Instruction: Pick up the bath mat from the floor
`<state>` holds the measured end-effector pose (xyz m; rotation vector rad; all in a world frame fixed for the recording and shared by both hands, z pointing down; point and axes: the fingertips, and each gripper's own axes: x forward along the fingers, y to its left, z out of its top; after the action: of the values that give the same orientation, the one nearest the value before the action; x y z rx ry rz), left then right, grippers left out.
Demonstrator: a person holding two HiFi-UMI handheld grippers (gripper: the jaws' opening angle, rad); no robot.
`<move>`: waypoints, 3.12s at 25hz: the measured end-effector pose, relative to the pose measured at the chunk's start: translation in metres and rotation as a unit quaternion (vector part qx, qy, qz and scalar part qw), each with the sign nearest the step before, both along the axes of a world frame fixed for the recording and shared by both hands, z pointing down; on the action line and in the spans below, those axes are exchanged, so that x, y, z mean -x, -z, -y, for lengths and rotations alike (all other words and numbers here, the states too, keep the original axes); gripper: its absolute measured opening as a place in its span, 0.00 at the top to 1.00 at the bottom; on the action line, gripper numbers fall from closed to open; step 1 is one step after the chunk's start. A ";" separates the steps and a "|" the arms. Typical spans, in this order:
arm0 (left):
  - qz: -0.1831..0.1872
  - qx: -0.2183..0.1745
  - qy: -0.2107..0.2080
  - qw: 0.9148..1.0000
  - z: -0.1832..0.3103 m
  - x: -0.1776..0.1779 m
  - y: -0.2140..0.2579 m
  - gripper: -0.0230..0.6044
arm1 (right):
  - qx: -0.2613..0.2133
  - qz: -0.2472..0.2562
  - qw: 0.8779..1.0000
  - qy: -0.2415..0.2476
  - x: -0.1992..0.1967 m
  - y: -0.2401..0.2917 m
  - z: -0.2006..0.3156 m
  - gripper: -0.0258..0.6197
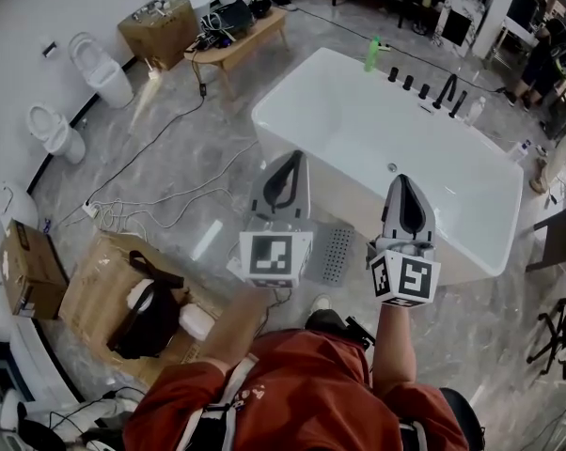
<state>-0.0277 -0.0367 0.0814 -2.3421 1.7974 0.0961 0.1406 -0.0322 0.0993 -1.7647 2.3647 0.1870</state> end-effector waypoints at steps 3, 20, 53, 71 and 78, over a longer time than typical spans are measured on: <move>0.004 -0.002 -0.004 1.000 0.020 -0.013 0.003 0.94 | -0.001 0.005 1.000 0.001 -0.013 0.003 0.021 0.94; 0.018 0.006 0.022 1.000 0.079 -0.019 -0.007 0.94 | 0.006 0.008 1.000 0.008 -0.025 -0.004 0.085 0.94; 0.009 0.160 0.012 0.987 0.157 0.075 -0.181 0.94 | 0.148 -0.043 0.987 -0.044 0.049 -0.164 0.154 0.94; 0.065 0.248 -0.007 0.967 0.152 0.079 -0.408 0.94 | 0.210 -0.074 0.975 -0.015 0.079 -0.379 0.140 0.94; 0.056 0.259 -0.019 0.964 0.133 0.070 -0.503 0.94 | 0.236 -0.047 0.971 0.000 0.087 -0.477 0.126 0.94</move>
<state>-0.0976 -0.1699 0.5840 -2.6465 1.8966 -0.5567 0.0539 -0.1579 0.5760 -1.9838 2.6384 -0.3281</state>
